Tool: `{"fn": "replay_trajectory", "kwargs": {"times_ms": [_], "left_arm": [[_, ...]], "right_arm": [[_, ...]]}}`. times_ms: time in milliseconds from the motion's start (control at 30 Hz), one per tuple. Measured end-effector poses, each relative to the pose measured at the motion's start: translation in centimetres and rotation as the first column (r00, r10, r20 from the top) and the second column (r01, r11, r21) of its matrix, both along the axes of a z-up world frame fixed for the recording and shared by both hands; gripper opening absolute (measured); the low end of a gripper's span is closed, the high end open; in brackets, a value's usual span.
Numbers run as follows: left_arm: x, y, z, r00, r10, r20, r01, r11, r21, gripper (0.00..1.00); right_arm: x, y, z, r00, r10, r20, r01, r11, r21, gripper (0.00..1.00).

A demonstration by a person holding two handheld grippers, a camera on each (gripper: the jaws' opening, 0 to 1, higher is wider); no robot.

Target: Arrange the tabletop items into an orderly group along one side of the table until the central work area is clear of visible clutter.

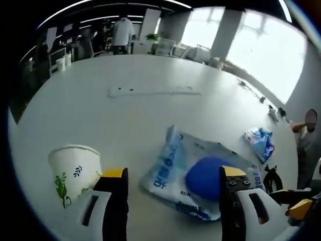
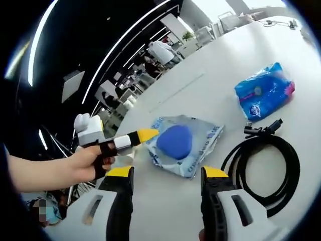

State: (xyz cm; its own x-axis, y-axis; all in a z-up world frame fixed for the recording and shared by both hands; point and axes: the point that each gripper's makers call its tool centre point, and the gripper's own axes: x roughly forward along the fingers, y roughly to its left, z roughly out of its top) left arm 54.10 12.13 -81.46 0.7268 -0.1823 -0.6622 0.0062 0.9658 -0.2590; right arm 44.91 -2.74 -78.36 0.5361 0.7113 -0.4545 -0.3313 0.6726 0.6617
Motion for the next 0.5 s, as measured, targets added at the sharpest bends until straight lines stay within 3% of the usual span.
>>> {"fn": "replay_trajectory", "kwargs": {"times_ms": [267,500], "left_arm": [[0.0,-0.4,-0.5,1.000,-0.005,-0.015,0.005,1.000,-0.023,0.58],[0.0,0.1,-0.6,1.000,0.006,-0.022,-0.007,1.000,-0.027,0.51]], "right_arm": [[0.5,0.2,-1.1,0.999,-0.007,-0.033,0.006,1.000,-0.023,0.45],[1.4,0.4,-1.7,0.999,-0.013,-0.044,0.010,0.999,-0.053,0.30]]}}
